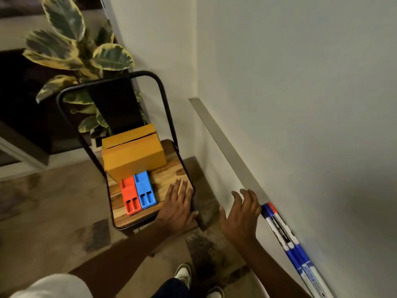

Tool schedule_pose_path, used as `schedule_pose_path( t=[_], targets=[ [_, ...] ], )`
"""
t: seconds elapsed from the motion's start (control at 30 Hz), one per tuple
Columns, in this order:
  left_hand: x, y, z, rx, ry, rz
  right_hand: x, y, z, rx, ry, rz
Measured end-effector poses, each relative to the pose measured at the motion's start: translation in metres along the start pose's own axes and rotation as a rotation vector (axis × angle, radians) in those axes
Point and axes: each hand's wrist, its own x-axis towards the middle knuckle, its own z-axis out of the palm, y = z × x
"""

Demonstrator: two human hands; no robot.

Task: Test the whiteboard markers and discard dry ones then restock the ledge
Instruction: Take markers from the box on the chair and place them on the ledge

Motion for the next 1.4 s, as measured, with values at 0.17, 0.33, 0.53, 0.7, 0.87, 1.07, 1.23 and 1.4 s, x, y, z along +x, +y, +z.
schedule_pose_path(
  t=[0.17,0.33,0.53,0.7,0.87,1.07,1.23,1.4],
  targets=[
    [-0.02,-0.025,0.001,-0.012,-0.003,-0.106,0.012,-0.03,0.008,0.017,-0.051,-0.105],
    [-0.023,-0.062,-0.009,-0.024,0.045,-0.195,0.03,-0.073,0.015,0.029,-0.069,-0.208],
    [-0.014,-0.134,-0.023,-0.021,0.058,-0.314,0.069,-0.145,0.031,0.027,-0.155,-0.323],
    [0.001,-0.209,-0.027,-0.033,0.038,-0.339,0.117,-0.208,0.064,0.011,-0.265,-0.471],
    [0.02,-0.263,-0.028,-0.03,0.031,-0.314,0.165,-0.268,0.081,-0.069,-0.303,-0.573],
    [0.032,-0.287,-0.02,-0.045,0.066,-0.272,0.187,-0.3,0.094,-0.131,-0.404,-0.655],
    [0.032,-0.283,-0.02,-0.07,0.135,-0.234,0.189,-0.3,0.1,-0.153,-0.432,-0.698],
    [0.026,-0.28,-0.027,-0.149,0.172,-0.276,0.189,-0.3,0.095,-0.158,-0.378,-0.71]
  ],
)
